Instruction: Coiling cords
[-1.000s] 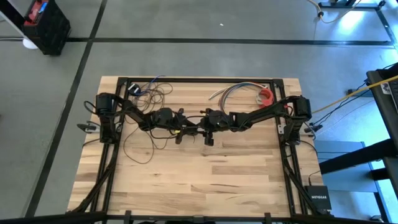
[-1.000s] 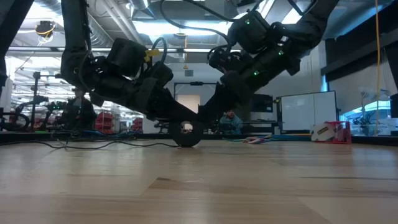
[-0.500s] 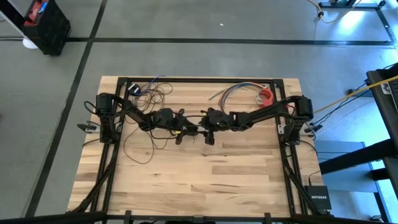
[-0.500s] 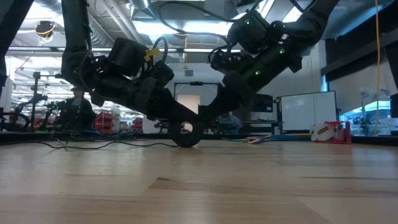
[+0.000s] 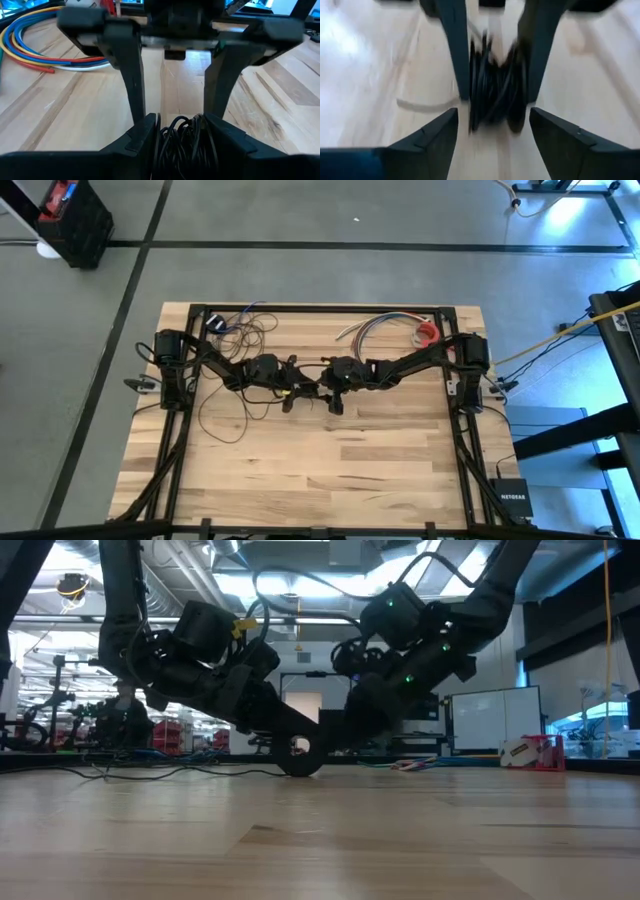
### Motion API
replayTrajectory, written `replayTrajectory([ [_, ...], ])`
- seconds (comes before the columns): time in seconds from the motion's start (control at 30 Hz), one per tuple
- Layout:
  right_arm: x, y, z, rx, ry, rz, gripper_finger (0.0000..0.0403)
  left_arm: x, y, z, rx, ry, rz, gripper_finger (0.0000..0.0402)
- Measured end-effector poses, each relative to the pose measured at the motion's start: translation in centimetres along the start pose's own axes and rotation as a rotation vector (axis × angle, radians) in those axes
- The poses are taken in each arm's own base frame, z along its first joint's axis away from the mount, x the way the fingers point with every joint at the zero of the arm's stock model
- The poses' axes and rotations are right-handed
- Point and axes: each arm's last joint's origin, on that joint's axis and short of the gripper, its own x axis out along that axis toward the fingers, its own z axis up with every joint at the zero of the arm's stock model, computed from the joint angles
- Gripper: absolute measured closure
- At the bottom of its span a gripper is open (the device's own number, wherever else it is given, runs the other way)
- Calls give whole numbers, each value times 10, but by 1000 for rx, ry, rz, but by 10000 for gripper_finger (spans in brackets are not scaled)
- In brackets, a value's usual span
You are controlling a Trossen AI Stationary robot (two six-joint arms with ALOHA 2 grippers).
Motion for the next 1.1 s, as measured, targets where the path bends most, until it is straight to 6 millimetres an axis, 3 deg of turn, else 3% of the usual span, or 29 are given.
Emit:
replayTrajectory([
  [0.43, 5, -1, 0, -7, -54, -32, 260, 0, -1, 1, 4, -18, -2, 265],
  [0.63, 7, -2, -1, -11, -42, -49, 265, 0, 1, 4, -109, -45, 48, 255],
  [0.8, 6, -2, -2, -26, -31, -56, 270, -5, 1, 10, -137, -13, 58, 200],
  [0.93, 6, -2, -1, -30, -27, -63, 272, -18, -1, 22, -115, 50, 67, 163],
  [1.1, 6, -2, 0, -39, -24, -62, 272, -40, -4, 51, -86, 19, 132, 155],
])
